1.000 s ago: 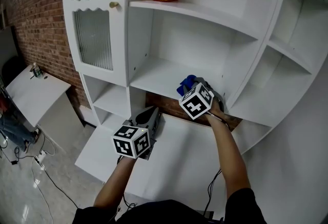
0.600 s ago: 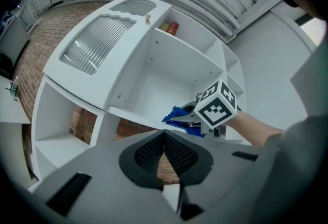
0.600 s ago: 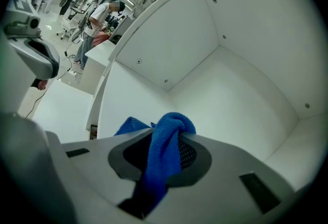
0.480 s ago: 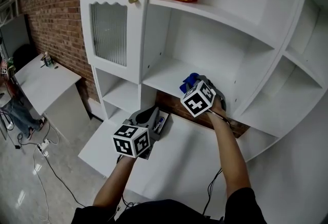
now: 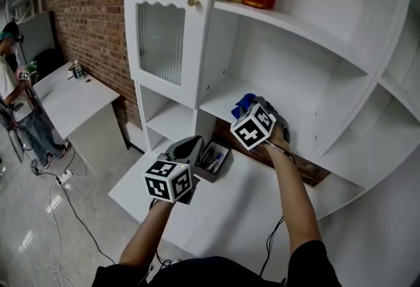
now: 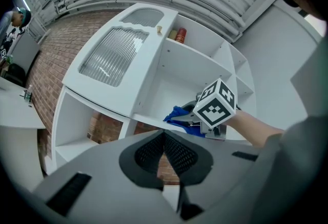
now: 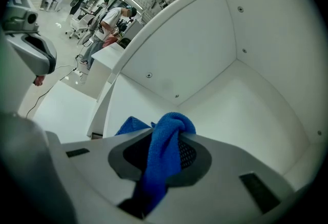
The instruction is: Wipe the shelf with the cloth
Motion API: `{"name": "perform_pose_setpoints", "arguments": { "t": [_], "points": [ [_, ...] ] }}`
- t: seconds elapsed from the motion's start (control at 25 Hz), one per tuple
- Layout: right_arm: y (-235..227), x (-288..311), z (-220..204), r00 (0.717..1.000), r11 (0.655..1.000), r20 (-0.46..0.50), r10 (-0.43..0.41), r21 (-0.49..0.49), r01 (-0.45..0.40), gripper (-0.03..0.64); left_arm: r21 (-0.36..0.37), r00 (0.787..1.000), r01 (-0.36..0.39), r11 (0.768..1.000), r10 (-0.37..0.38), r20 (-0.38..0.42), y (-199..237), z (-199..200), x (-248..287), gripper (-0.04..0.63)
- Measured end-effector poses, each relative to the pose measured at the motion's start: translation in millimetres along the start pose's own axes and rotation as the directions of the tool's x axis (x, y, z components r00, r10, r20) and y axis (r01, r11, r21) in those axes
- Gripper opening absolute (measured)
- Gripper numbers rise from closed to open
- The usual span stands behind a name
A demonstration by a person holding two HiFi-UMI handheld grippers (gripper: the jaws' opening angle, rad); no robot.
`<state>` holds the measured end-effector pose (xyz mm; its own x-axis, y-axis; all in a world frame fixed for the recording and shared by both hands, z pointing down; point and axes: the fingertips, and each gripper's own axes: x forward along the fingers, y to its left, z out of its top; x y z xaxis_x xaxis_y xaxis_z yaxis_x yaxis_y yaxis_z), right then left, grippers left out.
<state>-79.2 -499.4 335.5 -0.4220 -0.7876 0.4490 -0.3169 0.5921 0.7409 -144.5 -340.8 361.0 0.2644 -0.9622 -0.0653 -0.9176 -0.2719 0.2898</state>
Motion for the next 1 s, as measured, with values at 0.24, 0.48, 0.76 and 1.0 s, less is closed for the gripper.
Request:
{"name": "perform_pose_setpoints", "arguments": {
  "t": [0.24,0.48,0.76,1.0],
  "points": [
    [4.8,9.3,19.3,1.000,1.000,0.024,0.001,-0.024,-0.001,0.077,0.008,0.999,-0.043,0.999,0.043,0.000,11.5,1.1,-12.9,0.015],
    [14.6,15.9,38.1,0.998,0.999,0.051,0.023,-0.046,-0.020,0.077,0.009,0.996,-0.092,0.996,0.092,0.004,26.2,3.1,-26.5,0.015],
    [22.0,22.9,55.2,0.997,0.998,0.070,0.031,-0.060,-0.027,0.077,0.024,0.992,-0.122,0.992,0.122,0.012,34.7,9.9,-39.9,0.014],
    [28.2,31.6,73.8,0.995,0.996,0.094,0.015,-0.089,-0.006,0.077,0.022,0.986,-0.167,0.986,0.166,0.017,49.8,11.4,-56.3,0.015]
  ]
}}
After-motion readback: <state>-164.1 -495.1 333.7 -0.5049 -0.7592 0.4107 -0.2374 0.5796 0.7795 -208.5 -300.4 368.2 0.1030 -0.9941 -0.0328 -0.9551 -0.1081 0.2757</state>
